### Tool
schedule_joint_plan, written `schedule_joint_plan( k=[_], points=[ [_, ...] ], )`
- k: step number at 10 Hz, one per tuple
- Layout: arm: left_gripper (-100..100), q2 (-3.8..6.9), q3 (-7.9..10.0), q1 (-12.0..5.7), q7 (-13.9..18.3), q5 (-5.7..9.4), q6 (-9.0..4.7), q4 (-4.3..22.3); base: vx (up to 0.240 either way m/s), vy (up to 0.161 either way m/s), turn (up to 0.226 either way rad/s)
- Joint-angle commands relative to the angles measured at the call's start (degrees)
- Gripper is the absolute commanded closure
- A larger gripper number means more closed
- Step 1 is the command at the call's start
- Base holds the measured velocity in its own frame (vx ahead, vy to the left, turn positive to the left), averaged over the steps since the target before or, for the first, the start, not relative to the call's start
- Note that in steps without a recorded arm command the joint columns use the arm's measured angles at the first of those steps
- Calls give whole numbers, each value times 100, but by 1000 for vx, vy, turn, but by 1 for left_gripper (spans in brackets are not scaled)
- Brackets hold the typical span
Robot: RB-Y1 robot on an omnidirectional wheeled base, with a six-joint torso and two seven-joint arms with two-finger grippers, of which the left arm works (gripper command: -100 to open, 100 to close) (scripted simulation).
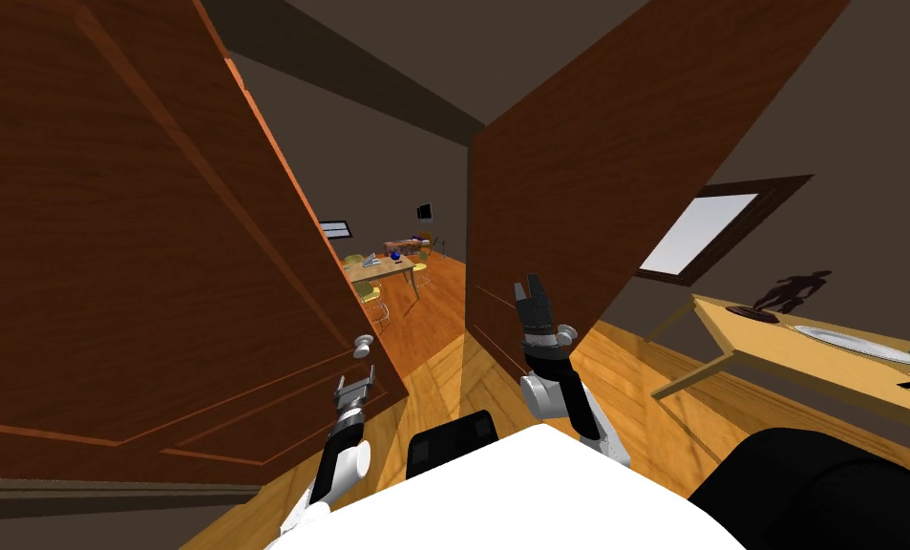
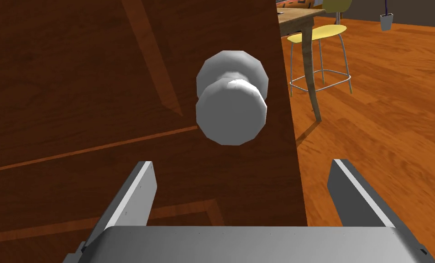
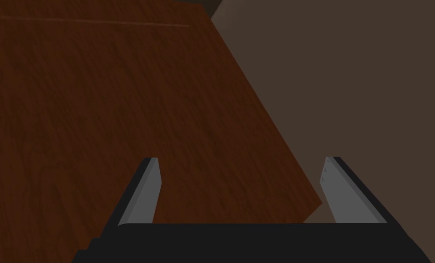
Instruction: Pull the door open
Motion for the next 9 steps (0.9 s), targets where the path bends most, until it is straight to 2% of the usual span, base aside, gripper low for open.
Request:
schedule_joint_plan(
  k=[1,6,7,8,9],
  points=[
    [-100,-26,-37,-6,286,97,46,-46,-94,19,-28],
    [-100,-89,-121,-38,863,308,130,-116,-71,25,-28],
    [-100,-84,-108,-23,774,283,128,-130,-23,12,-6],
    [-100,45,-50,36,936,324,75,-72,135,-18,-149],
    [-100,83,-32,53,977,335,59,-54,192,2,-145]
  ],
)
